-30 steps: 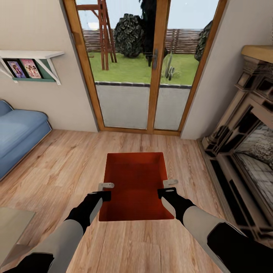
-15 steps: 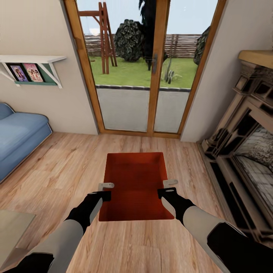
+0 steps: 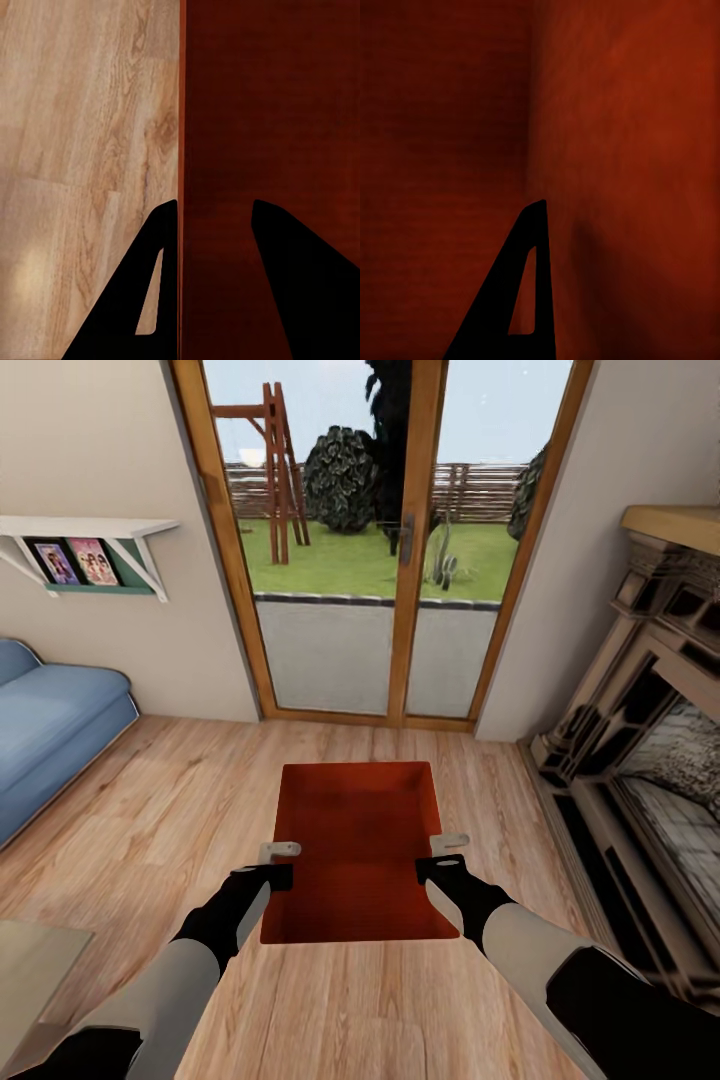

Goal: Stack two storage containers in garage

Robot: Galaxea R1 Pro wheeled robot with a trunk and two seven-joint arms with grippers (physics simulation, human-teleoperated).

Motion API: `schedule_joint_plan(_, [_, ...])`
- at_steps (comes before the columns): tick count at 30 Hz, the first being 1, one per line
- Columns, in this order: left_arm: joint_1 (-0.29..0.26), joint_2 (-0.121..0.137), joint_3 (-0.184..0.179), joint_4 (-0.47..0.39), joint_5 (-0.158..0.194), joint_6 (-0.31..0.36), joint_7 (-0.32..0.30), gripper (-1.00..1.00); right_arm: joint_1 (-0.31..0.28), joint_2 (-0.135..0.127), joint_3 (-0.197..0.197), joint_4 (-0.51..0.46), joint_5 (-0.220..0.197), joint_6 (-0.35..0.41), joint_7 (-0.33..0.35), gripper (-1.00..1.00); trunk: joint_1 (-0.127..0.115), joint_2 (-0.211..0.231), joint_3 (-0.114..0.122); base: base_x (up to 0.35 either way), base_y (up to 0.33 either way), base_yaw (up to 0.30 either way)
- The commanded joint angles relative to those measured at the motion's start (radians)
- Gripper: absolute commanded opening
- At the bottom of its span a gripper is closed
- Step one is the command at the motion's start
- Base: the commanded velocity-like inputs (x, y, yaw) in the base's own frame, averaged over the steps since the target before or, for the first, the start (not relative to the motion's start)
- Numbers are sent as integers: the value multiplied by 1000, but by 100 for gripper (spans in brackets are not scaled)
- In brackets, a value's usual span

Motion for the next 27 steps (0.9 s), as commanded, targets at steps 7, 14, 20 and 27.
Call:
schedule_joint_plan(7, [0, 1, 8, -1, 0, 6, 8, -100, -1, -18, -21, -3, 29, -65, -29, -100, 1, -2, 9, 0, 0, 0])
schedule_joint_plan(14, [0, 1, 7, -1, 0, 6, 8, -100, -1, -18, -21, -3, 29, -65, -29, -100, 1, -2, 20, 0, 0, 0])
schedule_joint_plan(20, [0, 1, 7, -1, 0, 6, 9, -100, -1, -17, -21, -3, 29, -65, -30, -100, 1, -2, 30, 0, 0, 0])
schedule_joint_plan(27, [0, 1, 7, -1, 0, 6, 9, -100, -1, -17, -21, -3, 29, -65, -31, -100, 1, -2, 41, 0, 0, 0])
